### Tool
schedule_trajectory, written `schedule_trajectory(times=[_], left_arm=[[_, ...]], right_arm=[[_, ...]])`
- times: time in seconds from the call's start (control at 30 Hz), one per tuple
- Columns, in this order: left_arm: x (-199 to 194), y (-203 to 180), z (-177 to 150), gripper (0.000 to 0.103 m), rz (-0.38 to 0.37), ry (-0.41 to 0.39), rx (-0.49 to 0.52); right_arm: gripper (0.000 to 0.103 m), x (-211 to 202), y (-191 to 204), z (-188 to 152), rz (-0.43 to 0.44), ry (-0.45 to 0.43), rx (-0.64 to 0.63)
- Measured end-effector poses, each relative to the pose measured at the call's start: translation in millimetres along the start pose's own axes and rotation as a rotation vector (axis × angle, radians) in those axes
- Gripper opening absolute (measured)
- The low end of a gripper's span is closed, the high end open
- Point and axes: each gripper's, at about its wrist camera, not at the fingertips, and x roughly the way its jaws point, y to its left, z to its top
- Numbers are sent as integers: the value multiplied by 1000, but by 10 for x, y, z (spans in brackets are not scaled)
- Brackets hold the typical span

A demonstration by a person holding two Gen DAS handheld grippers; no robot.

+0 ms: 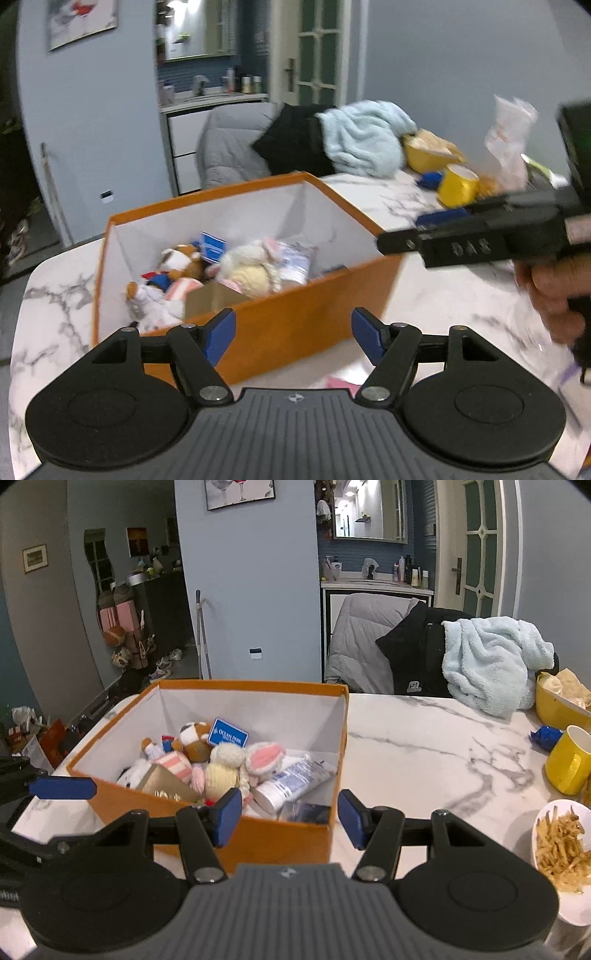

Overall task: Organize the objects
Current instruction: 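Withdraw both tools from the box toward the gray case and pink wallet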

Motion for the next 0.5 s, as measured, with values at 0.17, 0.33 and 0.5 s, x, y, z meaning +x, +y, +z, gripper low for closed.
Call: schedule_trajectory(times=[0.17, 0.33, 0.5], left_arm=[[-23, -282, -195, 85, -75, 34, 88], [-12, -575, -463, 85, -161, 99, 164], [0, -755, -656, 85, -257, 170, 161]], right_arm=[[60, -81, -79, -128, 1, 20, -18], [60, -61, -166, -275, -1, 62, -7], [61, -31, -212, -315, -9, 80, 7]])
